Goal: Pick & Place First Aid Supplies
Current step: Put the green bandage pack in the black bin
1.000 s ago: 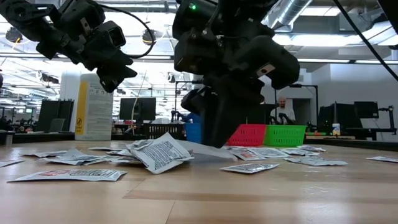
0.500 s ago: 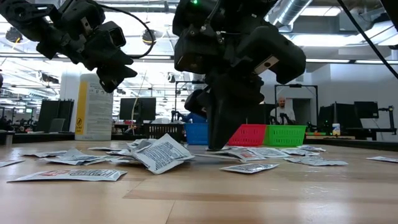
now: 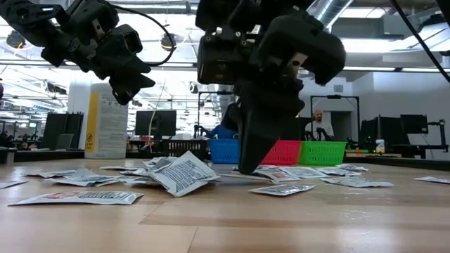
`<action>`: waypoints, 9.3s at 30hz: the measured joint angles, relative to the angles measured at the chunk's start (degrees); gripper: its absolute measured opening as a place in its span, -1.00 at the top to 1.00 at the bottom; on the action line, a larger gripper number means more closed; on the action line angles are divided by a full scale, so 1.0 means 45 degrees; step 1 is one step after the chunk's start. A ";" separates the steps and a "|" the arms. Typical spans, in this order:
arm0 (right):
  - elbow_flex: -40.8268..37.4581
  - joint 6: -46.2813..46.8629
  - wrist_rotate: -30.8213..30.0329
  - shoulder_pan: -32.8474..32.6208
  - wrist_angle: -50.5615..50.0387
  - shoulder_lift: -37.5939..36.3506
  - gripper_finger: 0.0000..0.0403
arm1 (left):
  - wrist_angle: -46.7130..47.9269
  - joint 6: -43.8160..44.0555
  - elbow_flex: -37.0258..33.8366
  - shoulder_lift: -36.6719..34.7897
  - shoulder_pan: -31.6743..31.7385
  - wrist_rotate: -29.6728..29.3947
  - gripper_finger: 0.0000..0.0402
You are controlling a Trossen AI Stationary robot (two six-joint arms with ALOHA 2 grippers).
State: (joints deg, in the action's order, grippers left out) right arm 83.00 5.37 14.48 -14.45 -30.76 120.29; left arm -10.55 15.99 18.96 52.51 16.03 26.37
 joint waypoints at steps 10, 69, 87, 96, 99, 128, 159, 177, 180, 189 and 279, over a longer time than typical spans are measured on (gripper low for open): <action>0.0000 0.1027 -0.2438 -0.1043 -0.0007 0.0000 0.13 | 0.0000 0.0194 0.0000 0.0000 0.0000 0.0000 0.29; 0.0610 -0.0165 -0.2963 -0.0404 -0.0507 0.0521 0.37 | 0.0000 0.0223 -0.0675 0.0015 -0.1263 -0.0622 0.29; 0.0992 0.1602 -0.2798 -0.0724 -0.2424 0.0359 0.67 | -0.0155 0.0228 -0.0675 0.0024 -0.1263 -0.0617 0.29; 0.2379 0.0818 -0.3610 -0.0650 -0.2740 0.0340 0.68 | -0.0247 0.0248 -0.0675 0.0024 -0.1263 -0.0612 0.29; 0.2811 0.0711 -0.4015 -0.0465 -0.2860 0.0340 0.68 | -0.0339 0.0799 -0.0672 0.0024 -0.1262 -0.0603 0.29; 0.5280 0.0685 -0.5906 0.1500 -0.3070 0.0340 0.68 | -0.2545 1.0268 -0.0656 0.0024 -0.1263 -0.2151 0.29; 0.5280 -0.0959 -0.6019 0.2239 -0.1809 0.0340 0.67 | -0.2535 1.0132 -0.0659 0.0024 -0.1258 -0.2526 0.29; 0.5280 -0.0994 -0.7242 0.2316 -0.1316 0.0335 0.67 | -0.2559 1.0127 -0.0661 0.0024 -0.1547 -0.2628 0.29; 0.5280 -0.0992 -0.7261 0.2316 -0.1236 0.0335 0.67 | -0.2559 1.0127 -0.0661 0.0024 -0.1663 -0.2891 0.29; 0.5280 -0.0992 -0.7247 0.2282 -0.0868 0.0335 0.67 | -0.2550 1.0127 -0.0661 0.0024 -0.1695 -0.3575 0.29; -0.5135 0.0000 -0.7096 0.3433 0.3351 -0.9781 -0.29 | -0.3205 -0.1588 0.0632 0.0134 -0.1831 -0.8371 0.97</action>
State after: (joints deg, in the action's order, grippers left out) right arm 59.89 5.37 -17.45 0.99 -15.68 76.27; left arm -24.97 8.84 21.80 53.11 7.79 -11.30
